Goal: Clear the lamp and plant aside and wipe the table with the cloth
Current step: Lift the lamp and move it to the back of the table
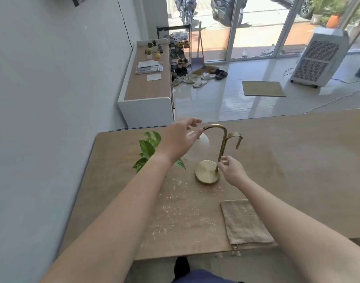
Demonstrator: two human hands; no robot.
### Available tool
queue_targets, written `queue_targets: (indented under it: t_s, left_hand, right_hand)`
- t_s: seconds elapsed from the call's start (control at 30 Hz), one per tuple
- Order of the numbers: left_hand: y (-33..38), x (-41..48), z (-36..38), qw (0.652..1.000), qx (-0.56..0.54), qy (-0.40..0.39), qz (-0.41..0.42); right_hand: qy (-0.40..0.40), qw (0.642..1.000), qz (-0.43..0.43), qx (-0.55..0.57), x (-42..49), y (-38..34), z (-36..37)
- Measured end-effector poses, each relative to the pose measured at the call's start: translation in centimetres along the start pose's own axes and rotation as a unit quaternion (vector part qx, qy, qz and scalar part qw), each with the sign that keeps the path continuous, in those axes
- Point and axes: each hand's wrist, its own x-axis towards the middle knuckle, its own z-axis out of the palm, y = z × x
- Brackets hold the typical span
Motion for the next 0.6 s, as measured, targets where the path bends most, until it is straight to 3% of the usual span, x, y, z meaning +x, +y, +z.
queue_targets:
  t_s: [0.23,0.6]
  left_hand:
    - [-0.6,1.4,0.6,0.999,0.005,-0.015,0.037]
    - [0.9,1.9,0.8,1.0,0.024,-0.008,0.005]
  right_hand:
    - [0.018,1.0,0.002,0.001,1.8,0.3,1.3]
    - [0.011,0.997,-0.022,-0.074,2.8,1.4,2.2]
